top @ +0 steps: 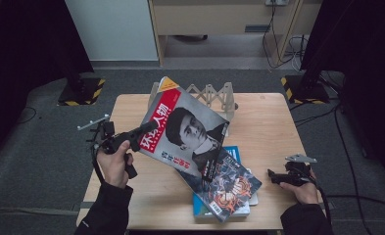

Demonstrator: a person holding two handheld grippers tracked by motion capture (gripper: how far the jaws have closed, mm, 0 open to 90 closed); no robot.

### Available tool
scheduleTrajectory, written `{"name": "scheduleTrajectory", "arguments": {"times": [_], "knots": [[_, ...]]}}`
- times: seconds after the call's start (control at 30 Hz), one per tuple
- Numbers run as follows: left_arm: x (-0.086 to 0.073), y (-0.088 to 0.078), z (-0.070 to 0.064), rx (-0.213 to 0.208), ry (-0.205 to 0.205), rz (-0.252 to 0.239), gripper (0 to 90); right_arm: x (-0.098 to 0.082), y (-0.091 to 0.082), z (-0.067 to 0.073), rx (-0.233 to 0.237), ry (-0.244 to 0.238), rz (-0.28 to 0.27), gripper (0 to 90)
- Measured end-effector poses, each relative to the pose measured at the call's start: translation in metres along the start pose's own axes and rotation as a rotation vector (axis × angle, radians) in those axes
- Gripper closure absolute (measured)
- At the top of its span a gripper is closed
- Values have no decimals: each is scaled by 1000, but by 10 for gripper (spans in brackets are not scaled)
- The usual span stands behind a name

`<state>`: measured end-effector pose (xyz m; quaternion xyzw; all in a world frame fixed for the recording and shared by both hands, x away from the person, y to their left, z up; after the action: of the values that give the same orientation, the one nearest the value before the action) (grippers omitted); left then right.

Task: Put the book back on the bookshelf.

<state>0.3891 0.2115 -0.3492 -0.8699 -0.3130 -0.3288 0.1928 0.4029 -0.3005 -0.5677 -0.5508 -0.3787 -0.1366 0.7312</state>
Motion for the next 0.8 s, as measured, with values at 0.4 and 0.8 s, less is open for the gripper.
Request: {"name": "scheduleTrajectory", "arguments": {"times": [0.4, 0.8], "knots": [[24, -25, 9, 78, 45, -62, 859, 0, 0, 0, -2, 2, 0, 10], [42, -51, 19, 128, 55, -116, 859, 0, 0, 0, -6, 5, -2, 10]]}}
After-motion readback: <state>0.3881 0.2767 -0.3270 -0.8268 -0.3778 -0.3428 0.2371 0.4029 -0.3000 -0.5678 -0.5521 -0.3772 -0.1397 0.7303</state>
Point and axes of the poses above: each handheld gripper's, and its own axes: y roughly forward along the jaws, x roughly out of its top, z roughly to its left, the point moved 4 cm from there along y, roughly forward along the jaws, and after that the axes turned 8 degrees about x, right-handed, at the moved point
